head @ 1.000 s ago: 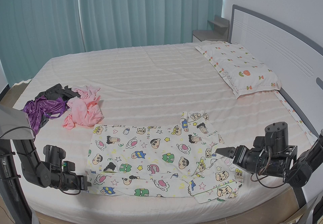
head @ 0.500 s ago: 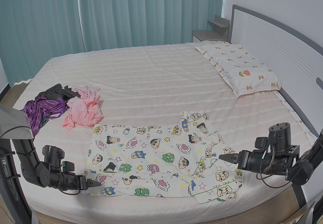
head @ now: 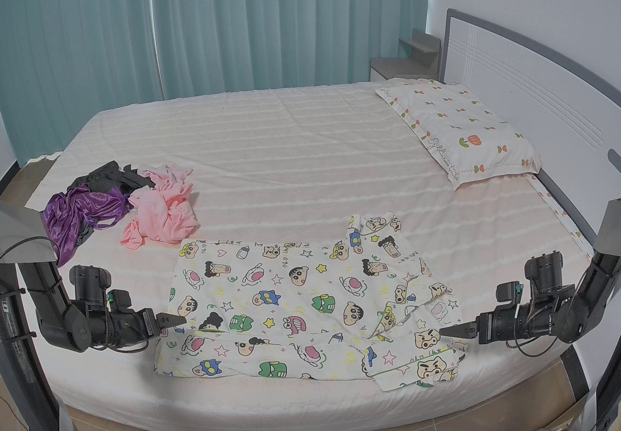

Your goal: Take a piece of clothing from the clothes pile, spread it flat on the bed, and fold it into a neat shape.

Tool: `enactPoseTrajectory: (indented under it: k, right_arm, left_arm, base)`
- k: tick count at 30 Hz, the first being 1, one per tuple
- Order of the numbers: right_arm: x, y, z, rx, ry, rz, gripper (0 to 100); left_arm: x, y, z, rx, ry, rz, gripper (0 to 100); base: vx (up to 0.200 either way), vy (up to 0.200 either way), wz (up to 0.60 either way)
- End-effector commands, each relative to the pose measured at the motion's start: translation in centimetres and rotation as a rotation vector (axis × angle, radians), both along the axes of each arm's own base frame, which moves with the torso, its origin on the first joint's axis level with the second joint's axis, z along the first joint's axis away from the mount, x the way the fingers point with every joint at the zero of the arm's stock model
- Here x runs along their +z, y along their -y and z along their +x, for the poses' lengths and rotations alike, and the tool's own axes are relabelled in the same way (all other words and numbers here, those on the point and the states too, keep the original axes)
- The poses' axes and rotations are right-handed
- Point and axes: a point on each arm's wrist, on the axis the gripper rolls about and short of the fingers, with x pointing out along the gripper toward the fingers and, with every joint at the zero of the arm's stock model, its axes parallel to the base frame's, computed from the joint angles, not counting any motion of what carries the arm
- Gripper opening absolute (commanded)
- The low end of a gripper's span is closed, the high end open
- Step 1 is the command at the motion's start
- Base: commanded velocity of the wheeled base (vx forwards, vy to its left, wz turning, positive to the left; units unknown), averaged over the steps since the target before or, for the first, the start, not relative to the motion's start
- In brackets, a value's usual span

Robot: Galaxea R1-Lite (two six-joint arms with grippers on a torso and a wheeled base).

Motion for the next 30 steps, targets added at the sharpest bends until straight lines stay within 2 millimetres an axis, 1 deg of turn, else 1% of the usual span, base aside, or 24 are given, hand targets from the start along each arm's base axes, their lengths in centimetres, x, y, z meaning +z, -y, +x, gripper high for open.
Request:
enactPoseTrajectory:
  k: [1,5,8,14,21,22,27,30]
  right_arm:
    - [-2.7,0.2,1.2,0.021,-0.061,0.013,100]
    - [-2.9,-0.2,2.2,0.034,-0.042,0.016,100]
    - [-3.1,-0.6,2.3,0.049,-0.045,0.017,100]
    - [-3.0,-1.4,2.1,0.097,-0.047,0.044,100]
    - [-3.2,-1.5,2.1,0.102,-0.05,0.044,100]
    - [-3.1,-1.5,2.2,0.102,-0.048,0.044,0]
    - [-3.1,-1.5,2.2,0.103,-0.047,0.045,0]
    - [-3.1,-1.5,2.2,0.107,-0.047,0.051,0]
  left_arm:
    - [-0.7,0.0,0.1,-0.003,-0.011,-0.003,100]
    - [-0.8,0.0,-0.1,-0.031,-0.006,0.021,100]
    - [-1.0,0.1,-0.2,-0.044,-0.007,0.031,100]
    - [-1.1,0.3,-0.2,-0.077,-0.002,0.054,100]
    - [-1.3,0.7,-0.2,-0.1,-0.002,0.07,100]
    - [-1.3,0.8,-0.1,-0.104,-0.001,0.07,100]
    - [-1.5,1.5,0.1,-0.123,-0.005,0.08,100]
    - [-1.9,1.9,0.4,-0.123,-0.008,0.126,100]
  base:
    - [0.0,0.0,0.0]
    - [0.0,0.0,0.0]
    - [0.0,0.0,0.0]
    - [0.0,0.0,0.0]
    - [0.0,0.0,0.0]
    - [0.0,0.0,0.0]
    - [0.0,0.0,0.0]
    - [0.0,0.0,0.0]
